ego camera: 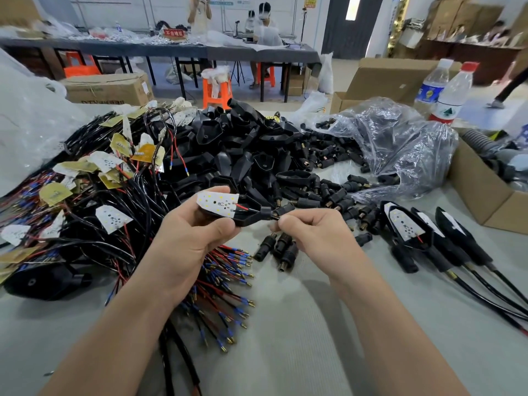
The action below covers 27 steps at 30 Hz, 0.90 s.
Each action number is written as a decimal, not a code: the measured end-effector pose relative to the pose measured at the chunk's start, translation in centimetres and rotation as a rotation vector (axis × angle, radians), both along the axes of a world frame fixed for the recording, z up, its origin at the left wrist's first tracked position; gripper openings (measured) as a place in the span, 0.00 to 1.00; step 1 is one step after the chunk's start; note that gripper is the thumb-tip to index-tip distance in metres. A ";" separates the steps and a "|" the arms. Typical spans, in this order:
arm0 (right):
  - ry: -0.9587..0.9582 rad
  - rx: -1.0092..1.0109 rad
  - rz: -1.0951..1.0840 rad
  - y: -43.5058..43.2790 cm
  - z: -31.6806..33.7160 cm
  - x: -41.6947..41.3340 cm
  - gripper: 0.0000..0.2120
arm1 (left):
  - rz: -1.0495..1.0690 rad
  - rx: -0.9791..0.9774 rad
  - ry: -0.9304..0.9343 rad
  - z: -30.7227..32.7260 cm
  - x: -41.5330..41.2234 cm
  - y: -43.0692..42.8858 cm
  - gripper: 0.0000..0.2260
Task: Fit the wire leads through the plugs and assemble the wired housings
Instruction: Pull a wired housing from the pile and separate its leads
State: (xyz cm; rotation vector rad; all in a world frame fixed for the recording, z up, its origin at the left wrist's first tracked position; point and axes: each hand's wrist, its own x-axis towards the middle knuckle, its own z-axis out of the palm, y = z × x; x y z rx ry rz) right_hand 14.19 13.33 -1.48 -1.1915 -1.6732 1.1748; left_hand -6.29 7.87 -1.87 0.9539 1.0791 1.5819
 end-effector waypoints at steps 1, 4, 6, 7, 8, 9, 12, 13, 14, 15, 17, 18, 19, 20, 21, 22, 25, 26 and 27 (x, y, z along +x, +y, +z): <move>0.007 -0.006 -0.016 0.0 0.1 0.2 0.10 | 0.023 0.013 0.015 0.1 -0.1 0.0 0.24; 0.017 -0.035 -0.083 0.3 0.4 1.0 0.14 | 0.076 0.056 0.059 0.3 -0.5 -0.1 0.25; -0.026 -0.029 -0.105 0.3 0.4 1.3 0.15 | 0.072 0.074 0.078 0.4 -0.5 -0.1 0.25; -0.069 -0.011 -0.120 0.3 0.4 1.4 0.15 | 0.067 0.082 0.085 0.4 -0.4 -0.1 0.24; -0.119 0.018 -0.142 0.2 0.3 1.4 0.15 | 0.068 0.087 0.091 0.4 -0.3 -0.1 0.24; -0.161 0.056 -0.166 0.2 0.3 1.4 0.14 | 0.074 0.089 0.100 0.4 -0.3 -0.1 0.24; -0.207 0.167 -0.212 0.3 0.2 1.3 0.13 | 0.090 0.070 0.157 0.3 -0.5 -0.1 0.25; -0.217 0.197 -0.229 0.4 0.1 1.2 0.12 | 0.084 0.057 0.185 0.3 -0.6 -0.2 0.25; -0.226 0.216 -0.245 0.4 0.1 1.2 0.11 | 0.075 0.043 0.208 0.2 -0.6 -0.2 0.25; -0.226 0.224 -0.256 0.5 0.1 1.1 0.11 | 0.066 0.031 0.214 0.2 -0.6 -0.2 0.22; -0.202 0.215 -0.252 0.5 0.0 1.1 0.11 | 0.051 0.017 0.186 0.0 -0.4 -0.2 0.17; -0.190 0.208 -0.237 0.5 0.1 1.1 0.11 | 0.047 0.013 0.164 -0.1 -0.2 -0.2 0.15; -0.186 0.203 -0.221 0.4 0.1 1.0 0.12 | 0.045 0.010 0.150 -0.2 -0.1 -0.1 0.13; -0.187 0.199 -0.208 0.4 0.1 1.0 0.13 | 0.044 0.007 0.149 -0.3 -0.1 -0.1 0.13; -0.189 0.194 -0.201 0.4 0.1 1.0 0.13 | 0.047 0.007 0.161 -0.4 0.0 0.0 0.16; -0.188 0.187 -0.197 0.3 0.1 1.0 0.12 | 0.053 0.011 0.181 -0.4 0.0 0.0 0.19; -0.185 0.168 -0.181 0.1 0.3 1.0 0.11 | 0.078 0.042 0.241 -0.4 0.2 0.0 0.27; -0.188 0.167 -0.171 -0.1 0.4 1.0 0.11 | 0.078 0.047 0.253 -0.4 0.2 0.0 0.28; -0.189 0.166 -0.161 -0.1 0.5 1.0 0.12 | 0.077 0.049 0.263 -0.4 0.3 0.0 0.29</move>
